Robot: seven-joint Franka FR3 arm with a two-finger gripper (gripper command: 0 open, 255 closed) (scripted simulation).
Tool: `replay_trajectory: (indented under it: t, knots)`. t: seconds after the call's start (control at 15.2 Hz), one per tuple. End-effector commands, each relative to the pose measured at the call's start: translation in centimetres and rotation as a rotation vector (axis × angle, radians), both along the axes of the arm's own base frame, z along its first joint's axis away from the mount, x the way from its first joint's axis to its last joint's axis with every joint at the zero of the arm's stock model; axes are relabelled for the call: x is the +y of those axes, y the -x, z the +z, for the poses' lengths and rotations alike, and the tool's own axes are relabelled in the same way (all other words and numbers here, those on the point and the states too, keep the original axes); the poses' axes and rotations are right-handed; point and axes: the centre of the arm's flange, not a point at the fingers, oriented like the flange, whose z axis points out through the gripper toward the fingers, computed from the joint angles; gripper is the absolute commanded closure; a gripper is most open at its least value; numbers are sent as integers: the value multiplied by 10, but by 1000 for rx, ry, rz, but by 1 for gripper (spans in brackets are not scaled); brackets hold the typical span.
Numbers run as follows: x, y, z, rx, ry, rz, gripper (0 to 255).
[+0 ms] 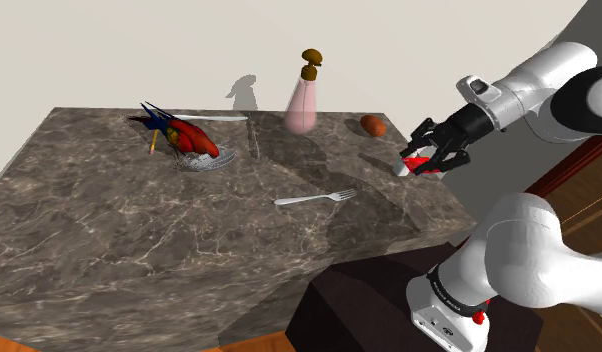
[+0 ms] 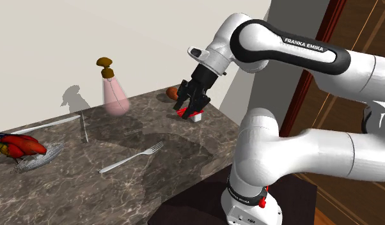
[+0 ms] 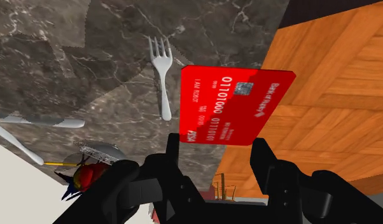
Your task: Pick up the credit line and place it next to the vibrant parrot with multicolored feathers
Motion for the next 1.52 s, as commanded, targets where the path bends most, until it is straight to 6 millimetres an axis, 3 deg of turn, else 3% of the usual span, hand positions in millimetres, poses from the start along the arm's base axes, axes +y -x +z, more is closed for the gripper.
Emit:
replay_trajectory:
  t: [0.0, 1.45]
  knots:
    - [24, -16, 4, -2, -1, -2, 255]
    - [269, -172, 5, -2, -1, -2, 255]
